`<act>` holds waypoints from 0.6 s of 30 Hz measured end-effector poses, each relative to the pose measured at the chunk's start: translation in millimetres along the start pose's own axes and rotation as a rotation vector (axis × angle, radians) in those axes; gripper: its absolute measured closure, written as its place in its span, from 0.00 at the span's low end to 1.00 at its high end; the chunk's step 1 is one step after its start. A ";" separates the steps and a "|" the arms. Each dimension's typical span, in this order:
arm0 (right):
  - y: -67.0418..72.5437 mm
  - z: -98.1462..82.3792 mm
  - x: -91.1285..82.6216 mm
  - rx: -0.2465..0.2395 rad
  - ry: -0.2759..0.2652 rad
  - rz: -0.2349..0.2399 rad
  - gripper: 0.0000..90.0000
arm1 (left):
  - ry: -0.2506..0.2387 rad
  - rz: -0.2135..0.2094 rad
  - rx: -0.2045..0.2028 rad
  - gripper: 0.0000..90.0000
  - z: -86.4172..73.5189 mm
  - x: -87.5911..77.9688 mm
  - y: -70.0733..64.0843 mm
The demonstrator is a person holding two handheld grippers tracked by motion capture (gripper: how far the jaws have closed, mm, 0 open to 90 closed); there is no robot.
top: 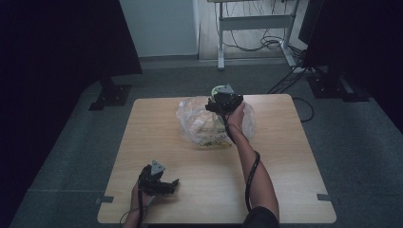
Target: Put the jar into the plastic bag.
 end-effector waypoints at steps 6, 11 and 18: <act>-1.1 -1.6 -22.0 -0.009 -0.016 0.018 0.04 | 0.000 -0.001 0.000 0.03 0.0 0.1 0.1; -2.9 -13.1 -39.7 -0.035 0.009 0.070 0.04 | -0.001 0.002 0.002 0.03 -0.1 0.0 -0.3; -6.2 -41.4 -66.7 -0.063 0.019 0.070 0.06 | 0.000 0.000 0.000 0.03 0.0 0.1 0.0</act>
Point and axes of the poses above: each handheld gripper's, and its own axes: x roughly forward along the jaws, z roughly out of its top, y roughly to its left, the point moved 1 cm from there along x, roughly forward along the jaws, and after that the axes turned 11 degrees about y, right-handed, at the moved point
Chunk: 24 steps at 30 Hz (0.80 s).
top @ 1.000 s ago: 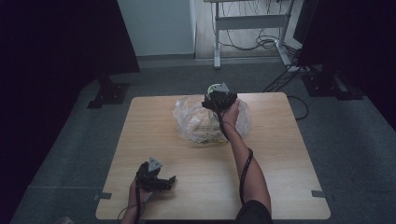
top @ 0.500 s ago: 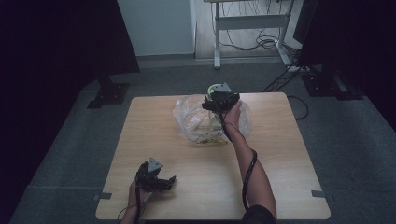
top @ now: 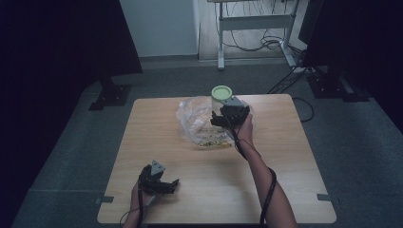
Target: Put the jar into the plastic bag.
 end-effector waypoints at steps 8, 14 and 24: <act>-6.8 -47.3 -30.6 0.045 -0.023 0.052 0.06 | -0.002 0.004 0.001 0.03 -0.1 0.0 -0.4; -12.2 -88.2 -46.4 0.049 0.005 0.080 0.07 | -0.001 0.002 0.000 0.02 0.0 0.1 0.1; -16.0 -160.5 -56.6 0.019 0.075 0.130 0.07 | -0.002 0.008 0.004 0.02 -0.2 -0.3 -0.7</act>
Point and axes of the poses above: each handheld gripper's, and its own axes: x roughly forward along the jaws, z roughly out of its top, y roughly to its left, the point moved 1 cm from there along x, roughly forward along the jaws, and after that the axes turned 11 degrees about y, right-handed, at the moved point
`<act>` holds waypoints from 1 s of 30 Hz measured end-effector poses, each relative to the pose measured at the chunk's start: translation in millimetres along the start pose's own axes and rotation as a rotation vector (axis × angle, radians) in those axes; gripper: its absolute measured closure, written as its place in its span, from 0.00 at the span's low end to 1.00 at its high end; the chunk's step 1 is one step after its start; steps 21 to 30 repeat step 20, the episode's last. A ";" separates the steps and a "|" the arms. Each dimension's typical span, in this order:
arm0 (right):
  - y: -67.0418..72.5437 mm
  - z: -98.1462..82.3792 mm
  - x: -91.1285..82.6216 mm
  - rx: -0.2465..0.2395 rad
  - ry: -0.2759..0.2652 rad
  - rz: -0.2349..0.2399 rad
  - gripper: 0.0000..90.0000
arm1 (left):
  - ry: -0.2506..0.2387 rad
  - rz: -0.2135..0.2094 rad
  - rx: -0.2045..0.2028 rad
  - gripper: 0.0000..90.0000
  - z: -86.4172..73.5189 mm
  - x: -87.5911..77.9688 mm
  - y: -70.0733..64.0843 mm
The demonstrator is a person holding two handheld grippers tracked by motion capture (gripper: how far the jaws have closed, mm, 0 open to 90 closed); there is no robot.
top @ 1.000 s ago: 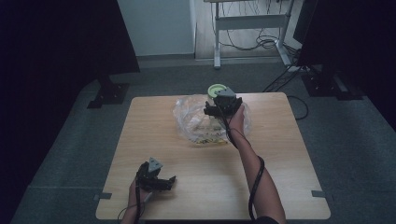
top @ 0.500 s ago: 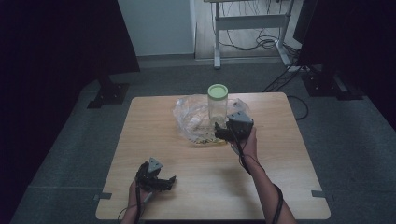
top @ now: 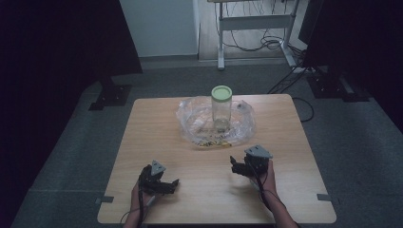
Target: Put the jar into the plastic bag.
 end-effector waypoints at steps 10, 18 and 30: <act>-4.4 -37.7 4.3 -0.042 0.079 0.013 0.06 | 0.001 0.003 -0.002 0.02 0.0 0.1 0.1; 5.0 -32.4 8.0 0.000 0.020 -0.048 0.06 | 0.000 0.006 -0.005 0.02 0.0 0.1 -0.5; 6.2 -32.3 8.0 0.006 0.017 -0.071 0.06 | -0.002 0.012 -0.003 0.02 -0.1 -0.1 -1.1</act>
Point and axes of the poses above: each handheld gripper's, and its own axes: x roughly forward along the jaws, z roughly out of its top, y roughly to its left, the point moved 1 cm from there along x, roughly forward along the jaws, and after that the axes turned 11 degrees about y, right-handed, at the moved point
